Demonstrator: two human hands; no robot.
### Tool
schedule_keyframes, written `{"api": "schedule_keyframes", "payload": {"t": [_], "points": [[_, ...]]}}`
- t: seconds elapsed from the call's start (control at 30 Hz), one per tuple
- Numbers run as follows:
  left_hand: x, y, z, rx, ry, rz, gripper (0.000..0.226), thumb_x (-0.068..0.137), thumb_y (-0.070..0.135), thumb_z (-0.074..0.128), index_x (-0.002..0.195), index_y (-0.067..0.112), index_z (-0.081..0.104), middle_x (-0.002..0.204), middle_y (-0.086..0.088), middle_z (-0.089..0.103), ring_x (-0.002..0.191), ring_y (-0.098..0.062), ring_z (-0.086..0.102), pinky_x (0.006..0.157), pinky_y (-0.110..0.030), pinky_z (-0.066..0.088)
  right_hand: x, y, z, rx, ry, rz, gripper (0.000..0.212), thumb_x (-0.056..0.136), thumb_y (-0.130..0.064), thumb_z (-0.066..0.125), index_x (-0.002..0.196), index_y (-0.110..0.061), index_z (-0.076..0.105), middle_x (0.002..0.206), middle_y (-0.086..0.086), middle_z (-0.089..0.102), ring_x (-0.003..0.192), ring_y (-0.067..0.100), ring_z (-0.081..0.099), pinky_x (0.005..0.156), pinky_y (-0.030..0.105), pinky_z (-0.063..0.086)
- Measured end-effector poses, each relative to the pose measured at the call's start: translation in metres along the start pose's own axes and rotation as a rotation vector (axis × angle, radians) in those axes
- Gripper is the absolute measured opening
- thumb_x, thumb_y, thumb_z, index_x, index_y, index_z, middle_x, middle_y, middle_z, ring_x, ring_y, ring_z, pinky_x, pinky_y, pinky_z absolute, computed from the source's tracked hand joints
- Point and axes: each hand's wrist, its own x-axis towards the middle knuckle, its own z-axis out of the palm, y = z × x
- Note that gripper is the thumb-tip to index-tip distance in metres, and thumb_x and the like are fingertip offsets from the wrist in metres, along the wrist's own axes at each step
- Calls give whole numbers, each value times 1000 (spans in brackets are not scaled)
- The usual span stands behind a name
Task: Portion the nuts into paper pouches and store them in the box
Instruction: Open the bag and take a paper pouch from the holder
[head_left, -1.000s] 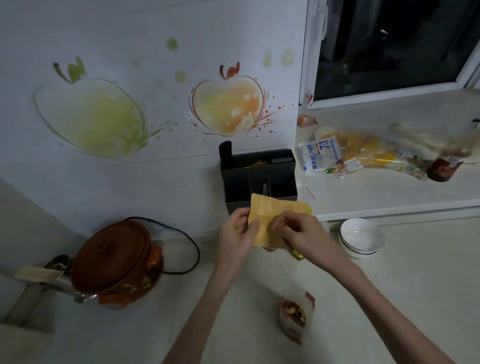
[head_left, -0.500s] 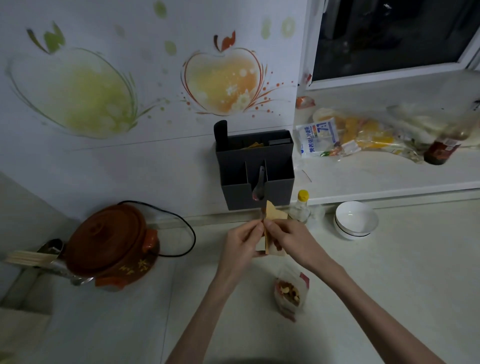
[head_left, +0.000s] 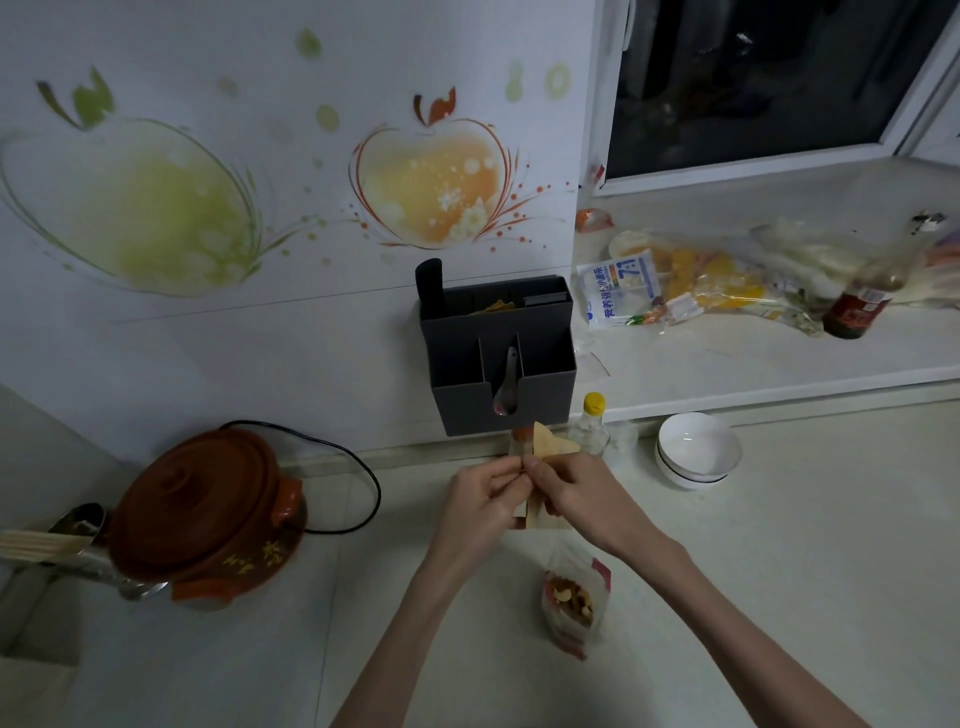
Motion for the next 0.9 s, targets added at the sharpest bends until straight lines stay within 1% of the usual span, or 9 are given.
{"api": "schedule_keyframes", "payload": {"t": [0.13,0.3,0.37,0.43,0.53,0.63,0.77,0.83,0.9], "points": [[2,4,2,-13,-20,2,37,96,6,53,95,38,72,95,8,76,91,-9,71,63,-25,58,-1,3,-3,-37,8,-42,50,99,-39,40,66,-6,59,68,16,64,62,23,56,65,38,45],[5,5,5,120,1,44,46,95,13,52,82,53,71,87,10,75,83,-9,72,65,-36,62,0,10,-4,-95,-20,-60,47,100,-37,36,66,-13,56,61,4,58,57,13,52,62,32,42],[8,2,7,202,34,47,36,95,17,54,81,44,72,81,3,75,78,-18,72,66,-44,61,1,11,-4,-153,-32,-91,43,101,-30,36,64,-15,53,60,2,55,57,14,50,58,29,36],[10,-3,10,276,57,45,24,93,19,56,82,29,73,76,-6,73,74,-26,69,61,-47,59,3,11,-3,-228,-34,-116,38,98,-20,37,64,-12,52,62,8,56,60,20,51,55,25,27],[11,-5,11,281,37,20,23,93,18,58,83,31,74,69,3,72,65,-10,69,50,-23,55,8,15,-3,-245,-33,-66,37,94,-17,40,64,-2,56,63,13,56,56,18,48,51,24,32],[10,-5,12,371,29,27,18,92,18,59,86,28,73,62,11,69,59,0,66,48,-12,49,10,19,-2,-264,-81,-40,35,93,-17,41,62,-7,53,60,6,51,51,10,42,50,19,32],[12,-2,12,533,-26,34,13,92,19,56,85,21,66,64,5,67,55,-4,65,46,-15,49,9,24,-4,-260,-129,-38,37,94,-15,40,57,-17,45,58,-1,46,51,7,40,50,17,32],[13,2,12,574,-23,53,19,92,22,53,74,24,59,58,8,58,53,-1,59,45,-16,46,11,24,-8,-218,-126,-52,37,95,-15,41,58,-17,47,58,-1,48,50,7,40,50,16,34],[14,3,14,691,24,132,29,92,28,50,63,30,49,54,10,50,53,0,51,44,-14,34,12,20,-14,-190,-123,-93,36,97,-17,41,62,-18,53,59,-2,52,48,5,42,51,15,36]]}}
